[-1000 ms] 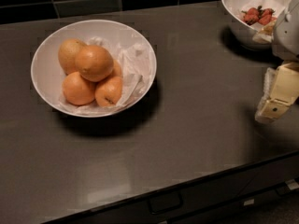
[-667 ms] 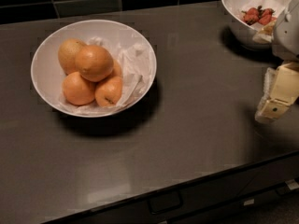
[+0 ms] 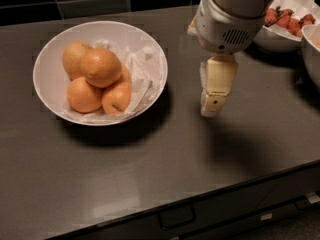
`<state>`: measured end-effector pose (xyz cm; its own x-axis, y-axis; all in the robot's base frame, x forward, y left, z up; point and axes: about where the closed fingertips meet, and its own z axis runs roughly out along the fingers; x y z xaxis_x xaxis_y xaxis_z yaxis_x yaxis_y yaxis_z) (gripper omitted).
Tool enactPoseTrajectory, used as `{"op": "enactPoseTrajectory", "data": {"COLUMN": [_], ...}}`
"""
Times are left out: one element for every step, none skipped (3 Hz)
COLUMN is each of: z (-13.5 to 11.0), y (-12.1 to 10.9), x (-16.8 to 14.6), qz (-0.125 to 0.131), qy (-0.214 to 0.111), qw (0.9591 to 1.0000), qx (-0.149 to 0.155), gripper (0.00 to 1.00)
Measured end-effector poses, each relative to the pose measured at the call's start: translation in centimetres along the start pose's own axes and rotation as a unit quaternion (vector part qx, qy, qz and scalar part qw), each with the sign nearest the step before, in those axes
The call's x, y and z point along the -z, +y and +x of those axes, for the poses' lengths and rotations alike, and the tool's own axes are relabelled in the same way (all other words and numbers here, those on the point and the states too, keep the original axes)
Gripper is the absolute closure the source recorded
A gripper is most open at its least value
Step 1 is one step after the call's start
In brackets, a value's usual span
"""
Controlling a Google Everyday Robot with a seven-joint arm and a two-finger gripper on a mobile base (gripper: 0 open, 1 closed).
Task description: Pick orange from white bowl
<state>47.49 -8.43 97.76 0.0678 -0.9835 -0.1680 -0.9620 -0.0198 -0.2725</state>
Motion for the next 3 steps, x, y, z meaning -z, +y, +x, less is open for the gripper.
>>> {"op": "enactPoseTrajectory", "data": {"z": [0.0, -1.0, -4.8], "y": [0.0, -0.7, -2.8], "x": [0.0, -0.2, -1.0], "qz": [0.0, 0.002, -0.002], "qy": [0.0, -0.002, -0.012], "qw": [1.0, 0.9999, 0.9988], "qx": [0.0, 0.01, 0.048], "gripper": [0.0, 0.0, 0.0]}}
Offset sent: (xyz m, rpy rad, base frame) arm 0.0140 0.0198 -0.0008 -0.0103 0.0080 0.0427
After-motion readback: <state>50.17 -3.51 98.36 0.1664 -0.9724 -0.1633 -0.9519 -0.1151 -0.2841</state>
